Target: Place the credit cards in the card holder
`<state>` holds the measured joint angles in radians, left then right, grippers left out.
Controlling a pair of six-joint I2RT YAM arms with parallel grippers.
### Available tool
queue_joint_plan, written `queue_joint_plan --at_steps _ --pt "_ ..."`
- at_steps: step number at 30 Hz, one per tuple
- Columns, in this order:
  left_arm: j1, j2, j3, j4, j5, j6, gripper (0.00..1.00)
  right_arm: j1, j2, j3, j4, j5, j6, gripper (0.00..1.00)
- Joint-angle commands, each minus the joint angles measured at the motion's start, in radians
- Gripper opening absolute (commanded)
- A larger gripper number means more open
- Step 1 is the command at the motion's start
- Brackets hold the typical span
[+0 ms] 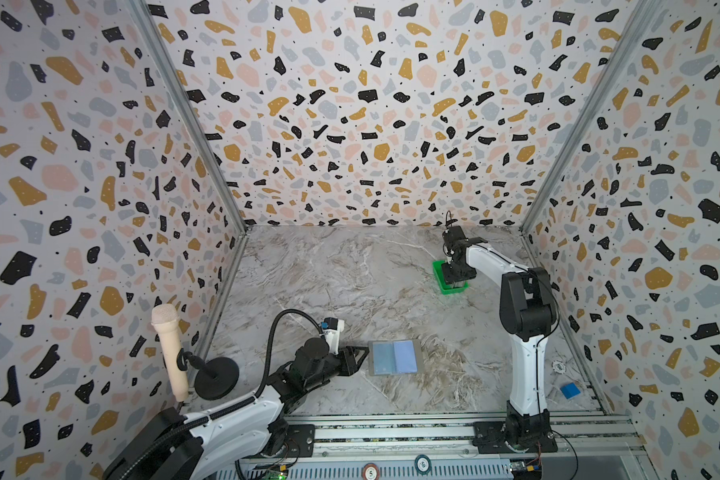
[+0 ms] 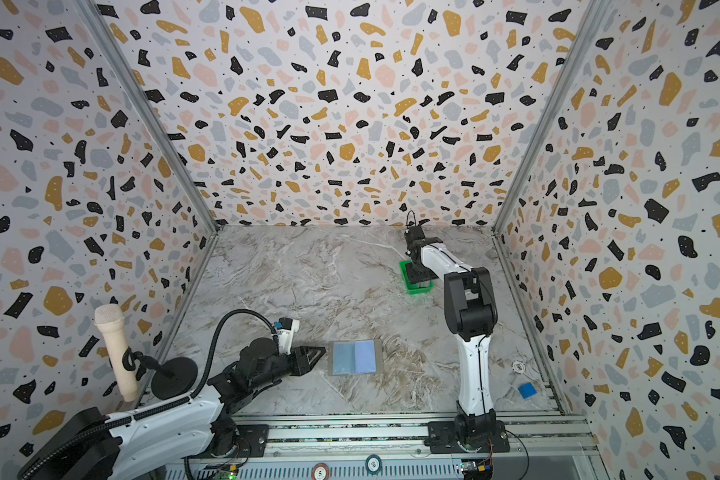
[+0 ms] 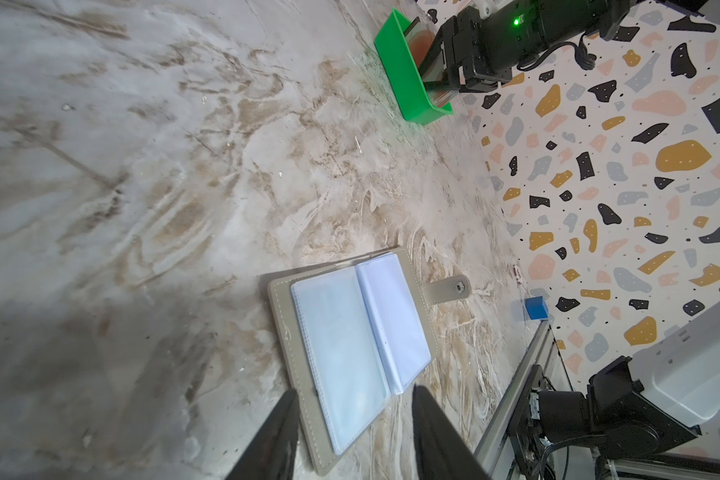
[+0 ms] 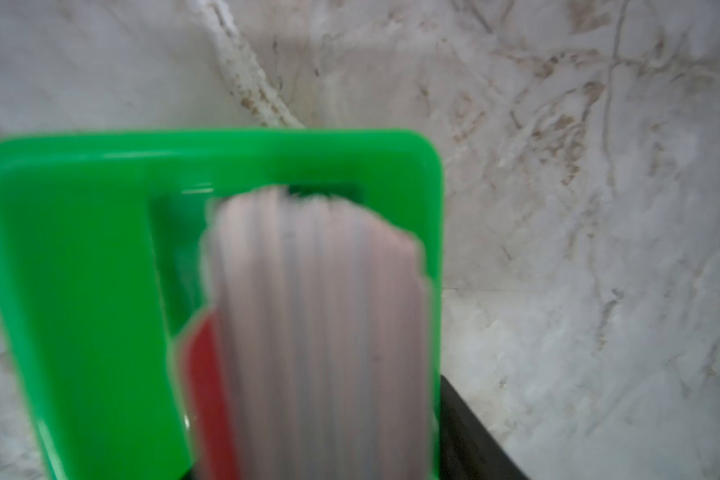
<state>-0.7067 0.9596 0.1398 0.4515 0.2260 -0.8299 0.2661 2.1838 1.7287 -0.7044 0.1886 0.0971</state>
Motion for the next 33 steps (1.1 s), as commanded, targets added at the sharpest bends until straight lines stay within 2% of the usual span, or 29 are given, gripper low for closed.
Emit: queue_joint_plan --at_steps 1,4,8,12,18,25,33 --pt "0.007 0.008 0.047 0.035 0.022 0.019 0.45 0.035 -0.041 -0.018 0.005 -0.129 -0.004 0.45" --pt "0.007 0.037 0.079 0.033 0.014 0.034 0.44 0.068 -0.041 -0.024 0.01 -0.165 -0.001 0.33" --pt "0.017 0.103 0.135 0.055 -0.032 0.051 0.43 0.107 -0.045 -0.06 0.041 -0.216 0.012 0.29" --pt "0.04 0.207 0.205 0.133 -0.073 0.039 0.44 0.153 -0.039 -0.084 0.059 -0.25 0.014 0.28" --pt "0.056 0.444 0.373 0.237 -0.108 0.033 0.44 0.205 -0.043 -0.13 0.11 -0.309 0.024 0.29" --pt "0.07 0.708 0.545 0.277 -0.139 0.019 0.45 0.217 -0.062 -0.201 0.174 -0.342 0.033 0.29" --pt "0.072 0.874 0.715 0.23 -0.213 0.016 0.46 0.221 -0.068 -0.235 0.219 -0.361 0.045 0.3"
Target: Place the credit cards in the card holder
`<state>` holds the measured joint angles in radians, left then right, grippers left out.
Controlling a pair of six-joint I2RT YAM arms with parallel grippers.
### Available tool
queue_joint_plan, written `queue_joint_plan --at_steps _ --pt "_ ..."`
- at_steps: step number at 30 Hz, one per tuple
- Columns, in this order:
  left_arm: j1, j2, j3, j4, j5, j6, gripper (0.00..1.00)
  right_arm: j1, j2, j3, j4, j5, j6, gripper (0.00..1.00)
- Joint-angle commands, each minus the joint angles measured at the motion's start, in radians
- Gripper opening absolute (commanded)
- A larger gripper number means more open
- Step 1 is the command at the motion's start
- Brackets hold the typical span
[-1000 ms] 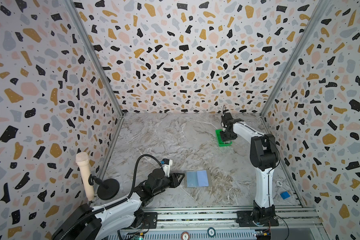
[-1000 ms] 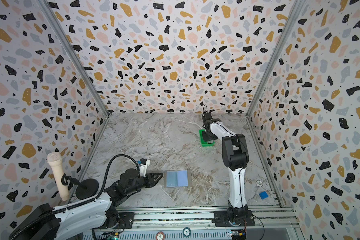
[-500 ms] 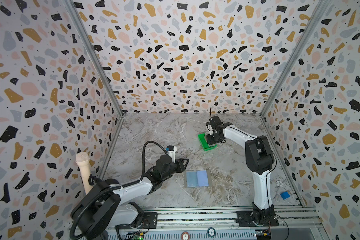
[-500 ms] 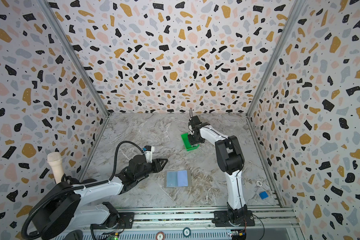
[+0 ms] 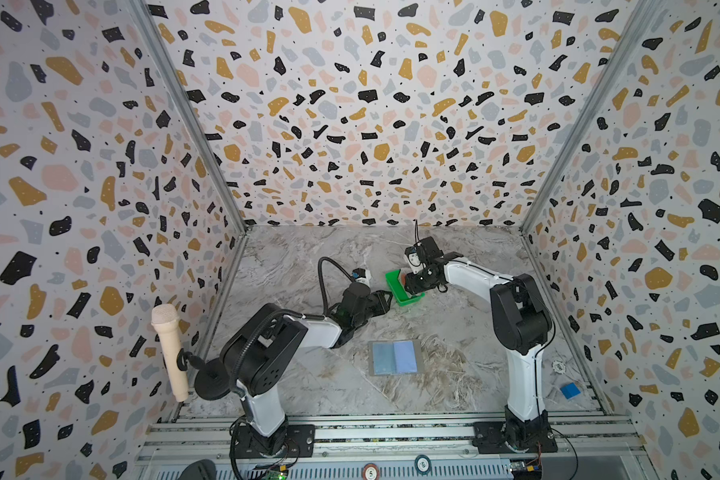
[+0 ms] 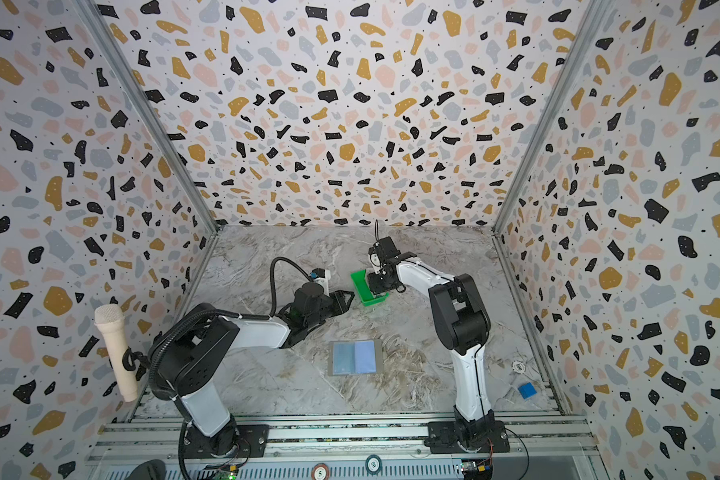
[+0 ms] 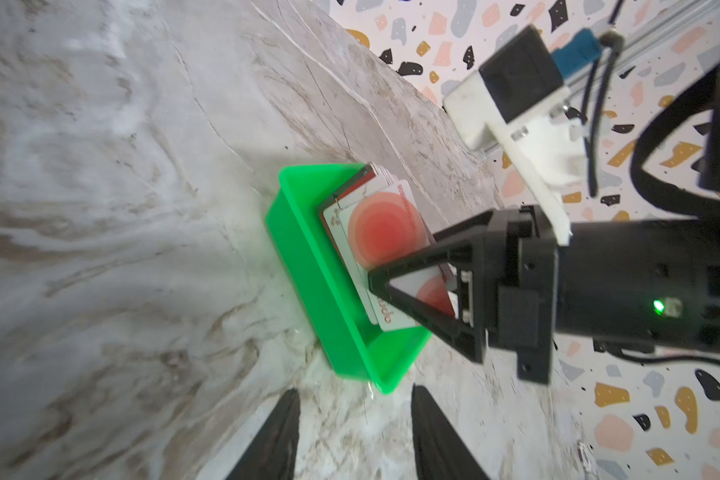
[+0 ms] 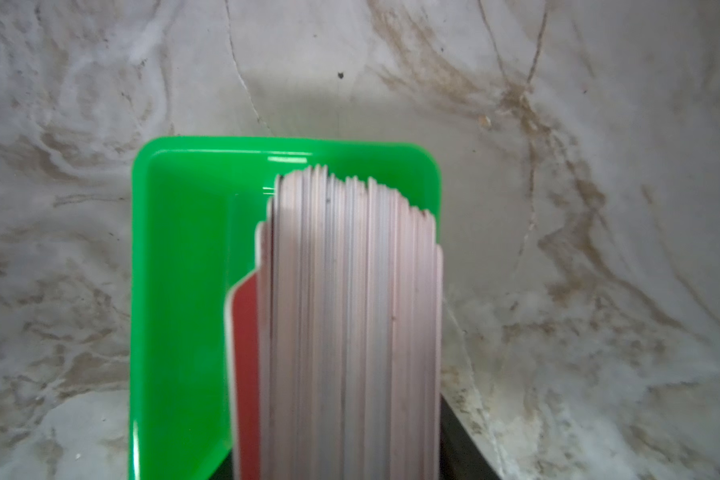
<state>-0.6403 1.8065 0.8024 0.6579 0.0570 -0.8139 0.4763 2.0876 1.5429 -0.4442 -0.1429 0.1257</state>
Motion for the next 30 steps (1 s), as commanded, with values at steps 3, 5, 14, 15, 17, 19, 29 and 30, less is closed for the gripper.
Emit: queue_joint_plan --at_steps 3,5,14,15,17,19,29,30 --pt "0.008 0.078 0.098 0.014 -0.059 -0.009 0.44 0.012 0.024 -0.06 -0.028 -0.031 0.019 0.3" --pt "0.013 0.113 0.12 0.013 -0.066 -0.028 0.41 0.013 0.02 -0.069 -0.02 -0.033 0.022 0.3" --pt "0.025 0.232 0.226 0.011 -0.064 -0.064 0.31 0.013 0.019 -0.084 -0.001 -0.045 0.026 0.3" --pt "0.025 0.239 0.236 -0.001 -0.068 -0.065 0.3 0.014 0.019 -0.085 0.001 -0.047 0.026 0.3" --pt "0.025 0.249 0.254 -0.022 -0.078 -0.064 0.26 0.015 0.019 -0.086 0.003 -0.048 0.027 0.3" --pt "0.025 0.257 0.261 -0.025 -0.081 -0.101 0.23 0.015 0.022 -0.086 0.002 -0.047 0.025 0.3" --pt "0.017 0.253 0.277 -0.055 -0.076 -0.147 0.0 0.018 0.026 -0.075 0.005 -0.013 0.059 0.47" --pt "0.015 0.245 0.275 -0.066 -0.081 -0.155 0.0 0.021 0.028 -0.074 0.006 -0.004 0.062 0.5"
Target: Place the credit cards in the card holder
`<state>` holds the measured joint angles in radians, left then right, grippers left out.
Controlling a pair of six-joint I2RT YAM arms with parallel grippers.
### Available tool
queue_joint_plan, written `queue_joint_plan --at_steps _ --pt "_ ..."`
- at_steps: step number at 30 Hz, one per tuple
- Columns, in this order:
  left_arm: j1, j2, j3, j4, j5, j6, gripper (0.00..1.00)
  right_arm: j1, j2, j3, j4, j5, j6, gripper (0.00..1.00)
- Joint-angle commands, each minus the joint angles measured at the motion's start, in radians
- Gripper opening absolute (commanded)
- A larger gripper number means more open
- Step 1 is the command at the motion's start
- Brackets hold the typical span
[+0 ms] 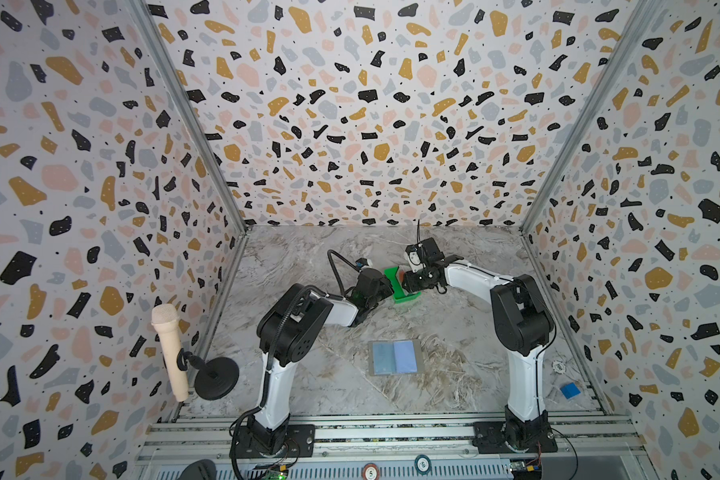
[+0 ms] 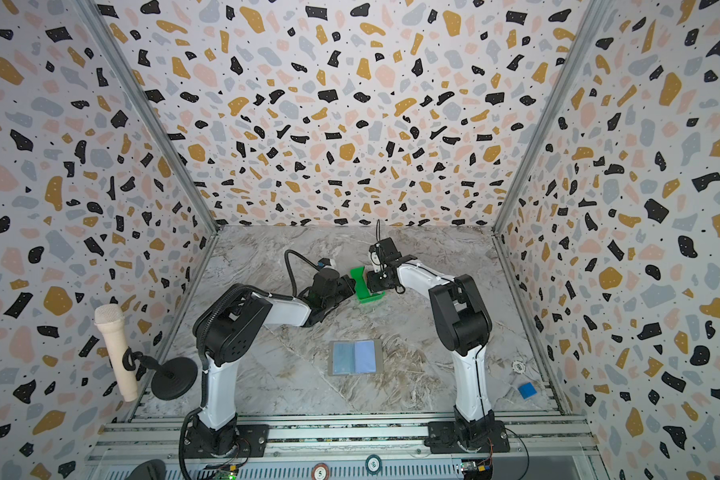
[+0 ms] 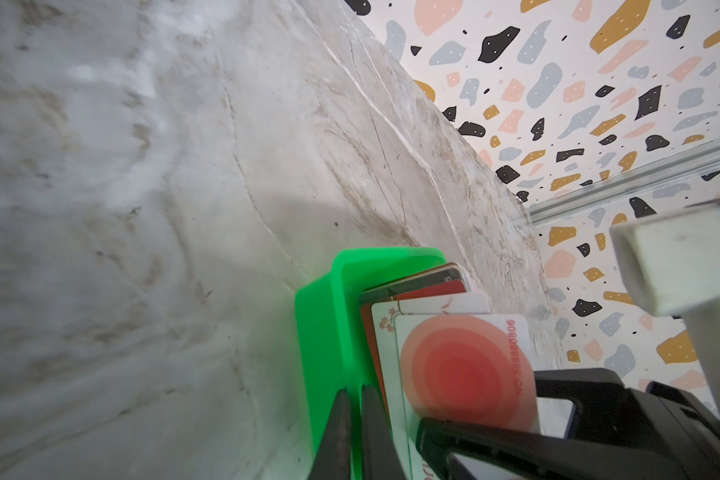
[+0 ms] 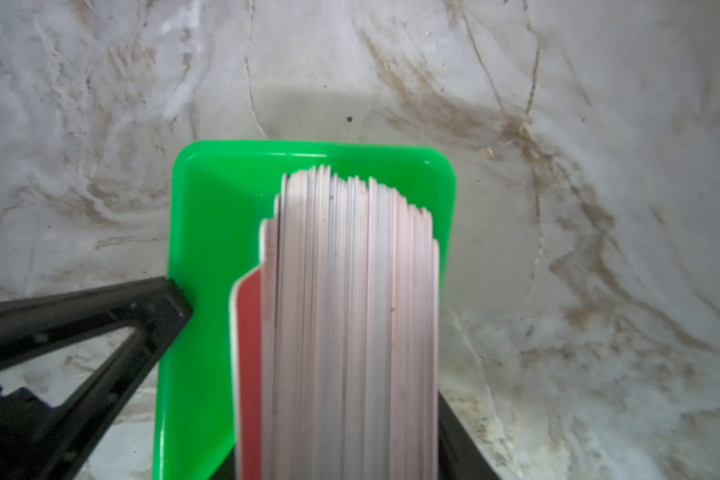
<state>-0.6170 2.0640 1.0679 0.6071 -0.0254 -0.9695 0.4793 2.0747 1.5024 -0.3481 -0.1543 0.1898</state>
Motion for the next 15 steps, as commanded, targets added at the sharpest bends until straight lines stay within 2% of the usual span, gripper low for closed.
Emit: queue_joint_plan --at_steps 1,3,6,15 --pt "-0.01 -0.017 0.009 -0.019 0.0 -0.006 0.0 0.019 0.04 -0.033 -0.089 0.019 0.003 0.54" --pt "-0.016 -0.026 0.021 -0.066 -0.01 -0.02 0.0 0.024 0.037 -0.033 -0.087 0.05 0.013 0.65" --pt "-0.024 -0.04 0.042 -0.125 -0.019 -0.034 0.0 0.033 0.03 -0.029 -0.087 0.105 0.015 0.73" --pt "-0.032 -0.069 0.106 -0.278 -0.06 -0.032 0.0 0.065 -0.002 0.013 -0.111 0.262 0.006 0.81"
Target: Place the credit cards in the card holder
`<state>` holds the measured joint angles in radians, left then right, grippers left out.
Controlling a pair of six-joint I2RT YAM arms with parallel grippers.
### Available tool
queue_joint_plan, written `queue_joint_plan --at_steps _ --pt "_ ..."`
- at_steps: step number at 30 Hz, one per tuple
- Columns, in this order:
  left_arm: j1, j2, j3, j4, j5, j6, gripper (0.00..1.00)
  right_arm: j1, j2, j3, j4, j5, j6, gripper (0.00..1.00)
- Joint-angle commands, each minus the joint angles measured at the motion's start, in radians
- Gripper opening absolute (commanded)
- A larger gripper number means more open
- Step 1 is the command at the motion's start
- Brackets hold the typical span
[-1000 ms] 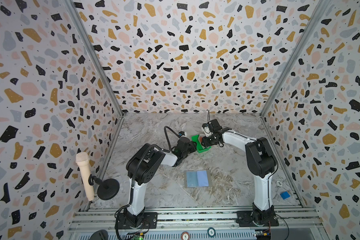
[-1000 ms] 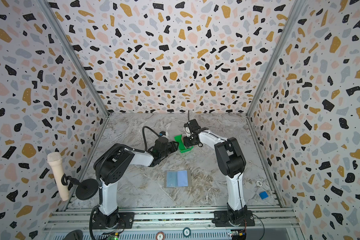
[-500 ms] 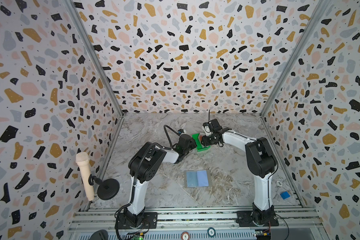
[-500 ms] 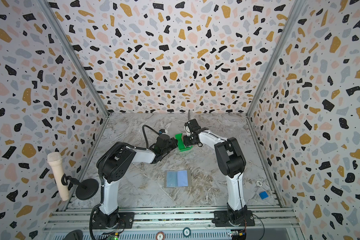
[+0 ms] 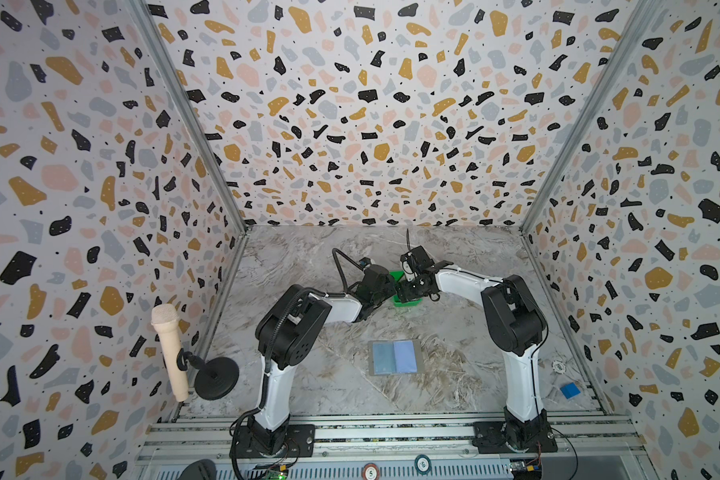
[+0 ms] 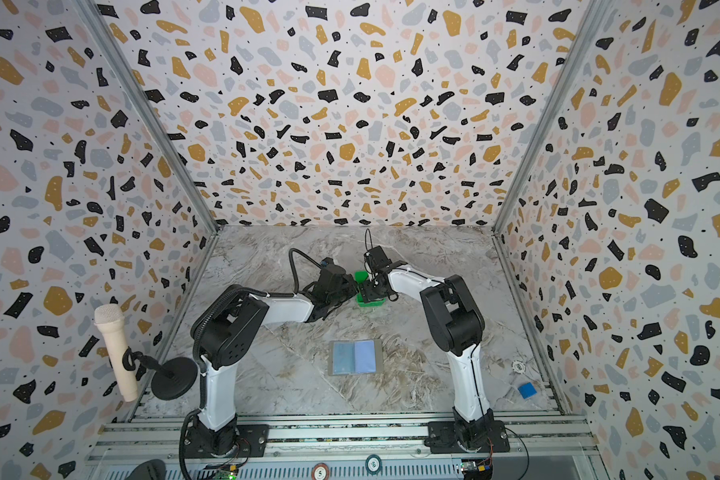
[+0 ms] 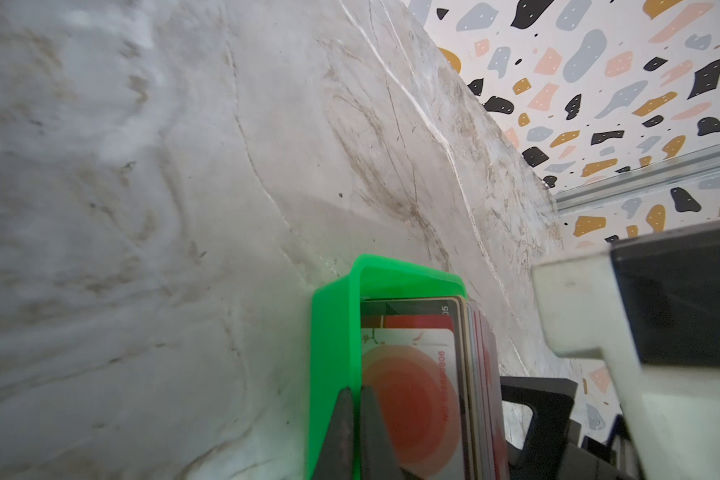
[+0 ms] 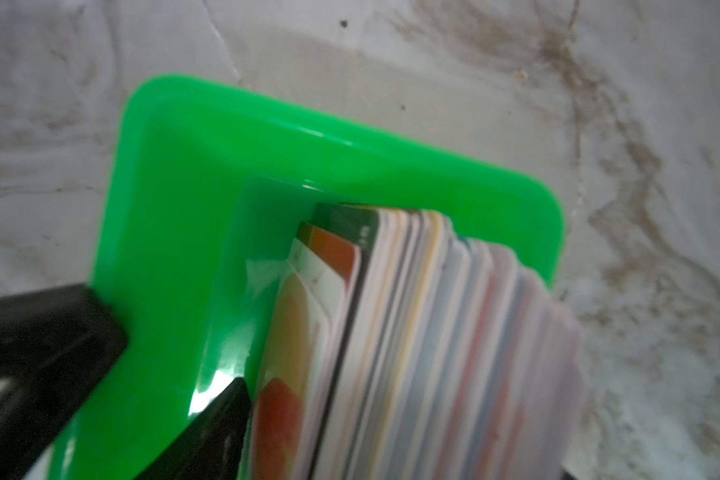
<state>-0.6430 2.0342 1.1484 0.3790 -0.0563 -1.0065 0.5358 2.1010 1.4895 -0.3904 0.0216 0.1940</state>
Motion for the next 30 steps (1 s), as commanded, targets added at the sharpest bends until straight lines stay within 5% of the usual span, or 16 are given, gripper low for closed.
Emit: queue_joint_plan --at_steps 1,22,30 --pt "-0.006 -0.04 0.029 -0.053 -0.029 0.006 0.0 0.01 -0.031 0.03 -0.069 0.093 0.002 0.82" --pt "-0.006 -0.037 0.04 -0.059 -0.014 0.002 0.0 0.011 -0.111 0.056 -0.069 0.178 -0.001 0.82" --pt "-0.006 -0.023 0.045 -0.055 -0.002 -0.003 0.0 0.016 -0.089 0.085 -0.08 0.188 -0.017 0.7"
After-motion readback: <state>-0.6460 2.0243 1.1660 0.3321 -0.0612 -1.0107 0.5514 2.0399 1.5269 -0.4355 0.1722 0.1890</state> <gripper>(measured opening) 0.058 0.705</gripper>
